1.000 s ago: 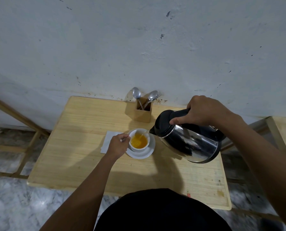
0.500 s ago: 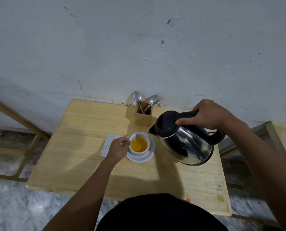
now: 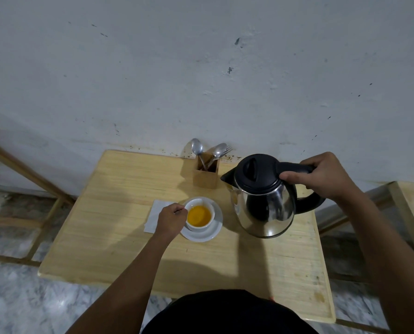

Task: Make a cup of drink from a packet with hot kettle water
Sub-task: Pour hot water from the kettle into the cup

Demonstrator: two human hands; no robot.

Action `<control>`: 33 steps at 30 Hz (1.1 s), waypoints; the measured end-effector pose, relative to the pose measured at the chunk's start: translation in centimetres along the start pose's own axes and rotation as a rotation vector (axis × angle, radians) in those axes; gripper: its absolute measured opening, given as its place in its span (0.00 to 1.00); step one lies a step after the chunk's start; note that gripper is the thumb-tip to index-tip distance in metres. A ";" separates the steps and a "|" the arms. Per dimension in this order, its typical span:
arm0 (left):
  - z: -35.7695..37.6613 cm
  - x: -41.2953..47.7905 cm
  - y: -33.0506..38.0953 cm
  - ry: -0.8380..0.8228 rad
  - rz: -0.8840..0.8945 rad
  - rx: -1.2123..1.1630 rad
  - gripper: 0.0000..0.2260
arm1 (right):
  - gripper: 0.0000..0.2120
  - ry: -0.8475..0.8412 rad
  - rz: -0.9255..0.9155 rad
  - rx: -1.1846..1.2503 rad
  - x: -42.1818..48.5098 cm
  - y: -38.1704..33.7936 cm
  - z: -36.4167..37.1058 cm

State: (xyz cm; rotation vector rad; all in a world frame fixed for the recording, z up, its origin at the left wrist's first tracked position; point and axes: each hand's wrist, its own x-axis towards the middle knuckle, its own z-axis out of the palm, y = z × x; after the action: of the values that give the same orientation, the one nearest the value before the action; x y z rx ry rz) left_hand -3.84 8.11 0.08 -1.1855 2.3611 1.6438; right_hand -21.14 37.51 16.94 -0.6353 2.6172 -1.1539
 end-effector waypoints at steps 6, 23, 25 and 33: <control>1.0 -0.5 0.7 0.098 -0.036 0.010 0.08 | 0.48 0.100 -0.052 0.071 0.7 3.0 -1.6; 4.2 -1.6 1.5 0.423 -0.069 0.100 0.13 | 0.43 0.148 -0.042 0.122 4.9 10.4 -3.0; 4.1 -1.5 1.6 0.426 -0.053 0.126 0.13 | 0.44 0.134 -0.043 0.138 5.3 11.1 -3.0; 4.6 -2.0 2.0 0.442 -0.061 0.119 0.12 | 0.43 0.105 -0.056 0.207 6.4 12.7 -2.7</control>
State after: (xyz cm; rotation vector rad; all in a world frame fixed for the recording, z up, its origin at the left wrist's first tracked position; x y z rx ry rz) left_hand -5.34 13.24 0.48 -1.7239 2.5820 1.3067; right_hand -31.59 43.89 9.23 -0.6239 2.5313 -1.4892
